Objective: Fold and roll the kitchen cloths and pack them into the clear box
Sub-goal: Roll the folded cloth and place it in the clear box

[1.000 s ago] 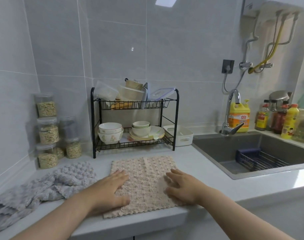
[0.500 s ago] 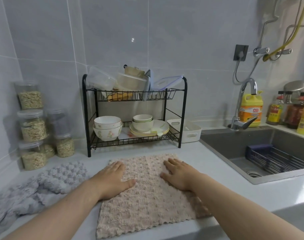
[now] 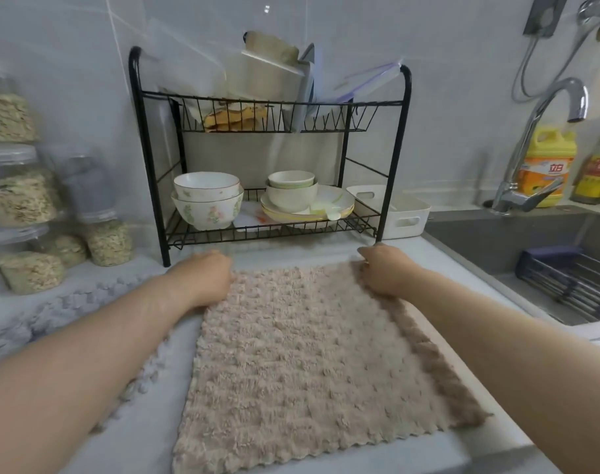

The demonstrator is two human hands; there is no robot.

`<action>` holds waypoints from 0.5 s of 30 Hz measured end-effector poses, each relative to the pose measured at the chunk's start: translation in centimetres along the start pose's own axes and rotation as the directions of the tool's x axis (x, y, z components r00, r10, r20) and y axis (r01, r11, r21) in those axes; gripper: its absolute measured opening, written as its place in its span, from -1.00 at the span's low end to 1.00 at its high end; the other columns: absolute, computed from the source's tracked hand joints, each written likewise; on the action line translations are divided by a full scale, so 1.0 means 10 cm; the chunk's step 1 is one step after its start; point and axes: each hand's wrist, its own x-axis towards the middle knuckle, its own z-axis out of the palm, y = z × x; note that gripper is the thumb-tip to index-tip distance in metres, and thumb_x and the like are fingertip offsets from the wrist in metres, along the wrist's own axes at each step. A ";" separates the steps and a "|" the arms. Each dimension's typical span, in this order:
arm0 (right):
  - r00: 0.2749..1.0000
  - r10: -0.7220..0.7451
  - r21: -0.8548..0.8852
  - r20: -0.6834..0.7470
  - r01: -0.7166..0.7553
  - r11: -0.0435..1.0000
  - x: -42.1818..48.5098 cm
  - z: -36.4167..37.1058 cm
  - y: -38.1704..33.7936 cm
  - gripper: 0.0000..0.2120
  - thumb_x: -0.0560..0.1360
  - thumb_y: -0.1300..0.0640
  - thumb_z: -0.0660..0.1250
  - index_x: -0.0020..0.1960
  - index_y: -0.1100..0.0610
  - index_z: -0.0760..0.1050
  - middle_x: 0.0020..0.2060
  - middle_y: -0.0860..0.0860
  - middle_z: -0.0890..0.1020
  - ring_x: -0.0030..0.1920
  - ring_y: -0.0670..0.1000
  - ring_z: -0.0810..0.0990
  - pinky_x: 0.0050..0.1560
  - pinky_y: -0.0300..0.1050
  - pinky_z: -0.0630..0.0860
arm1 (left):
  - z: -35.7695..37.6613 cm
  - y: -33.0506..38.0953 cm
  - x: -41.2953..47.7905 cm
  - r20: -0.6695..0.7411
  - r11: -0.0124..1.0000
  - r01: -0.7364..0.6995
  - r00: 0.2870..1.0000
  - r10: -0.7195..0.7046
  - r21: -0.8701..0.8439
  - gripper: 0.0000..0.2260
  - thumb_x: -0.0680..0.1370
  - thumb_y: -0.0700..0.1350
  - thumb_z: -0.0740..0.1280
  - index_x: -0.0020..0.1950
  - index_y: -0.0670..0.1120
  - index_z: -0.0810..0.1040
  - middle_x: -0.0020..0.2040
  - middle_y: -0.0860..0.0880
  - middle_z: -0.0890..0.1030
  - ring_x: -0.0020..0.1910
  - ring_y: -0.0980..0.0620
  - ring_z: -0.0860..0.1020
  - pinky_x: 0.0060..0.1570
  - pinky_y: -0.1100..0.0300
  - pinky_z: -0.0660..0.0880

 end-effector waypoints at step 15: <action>0.916 0.133 0.568 -0.377 0.115 0.815 -0.83 -0.46 0.13 -0.83 0.48 0.28 0.36 -0.23 0.05 0.54 -0.27 -0.02 0.64 -0.36 -0.11 0.65 -0.29 -0.20 0.61 | -0.31 0.01 -0.91 -0.301 0.782 -0.069 0.941 -0.156 -0.620 -0.80 0.43 -0.34 0.36 -0.24 -0.03 0.61 -0.30 0.00 0.63 -0.27 -0.02 0.62 -0.25 0.17 0.50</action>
